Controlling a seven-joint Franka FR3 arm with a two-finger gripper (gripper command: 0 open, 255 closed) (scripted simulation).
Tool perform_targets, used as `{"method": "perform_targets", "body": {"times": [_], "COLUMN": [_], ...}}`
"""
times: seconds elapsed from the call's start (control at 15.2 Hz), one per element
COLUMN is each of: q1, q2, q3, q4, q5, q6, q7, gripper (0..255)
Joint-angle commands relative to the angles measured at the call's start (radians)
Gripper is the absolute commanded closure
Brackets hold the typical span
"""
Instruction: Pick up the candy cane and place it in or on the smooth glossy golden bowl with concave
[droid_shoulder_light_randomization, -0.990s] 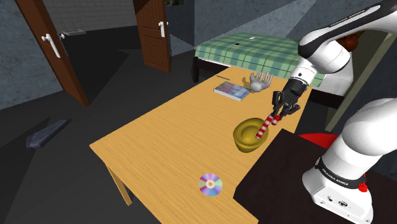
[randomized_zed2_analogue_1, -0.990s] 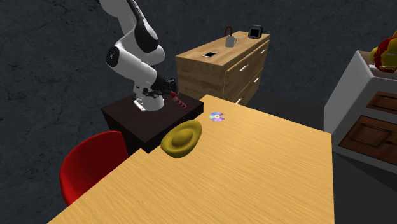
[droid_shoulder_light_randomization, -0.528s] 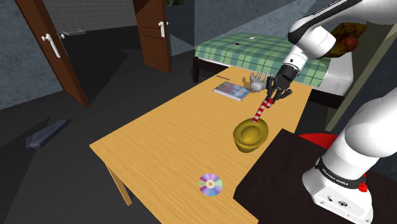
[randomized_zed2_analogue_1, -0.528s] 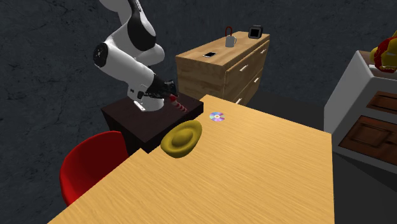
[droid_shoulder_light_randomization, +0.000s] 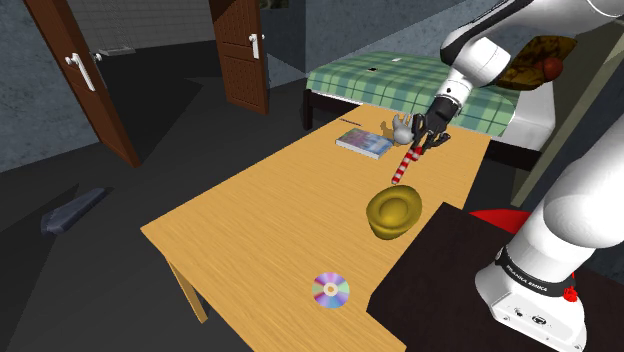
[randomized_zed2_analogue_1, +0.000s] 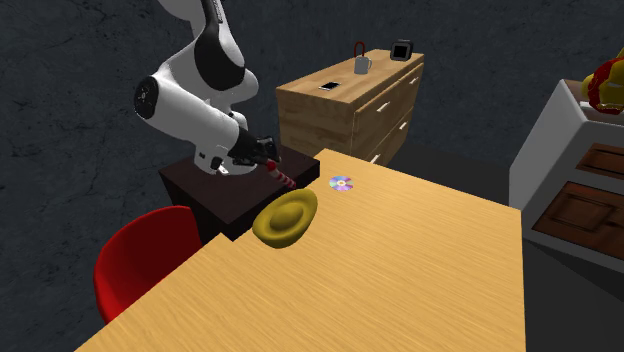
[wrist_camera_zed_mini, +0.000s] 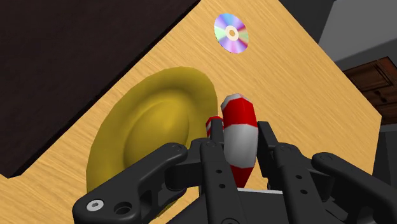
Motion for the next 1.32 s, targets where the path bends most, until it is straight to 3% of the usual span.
{"method": "perform_targets", "body": {"times": [0.0, 1.25], "q1": [0.001, 0.005], "q2": [0.024, 0.239], "q3": [-0.003, 0.004], "q4": [-0.006, -0.04], "q5": [0.012, 0.144], "q6": [0.017, 0.143], "q7": [-0.023, -0.219], "gripper": [255, 255]}}
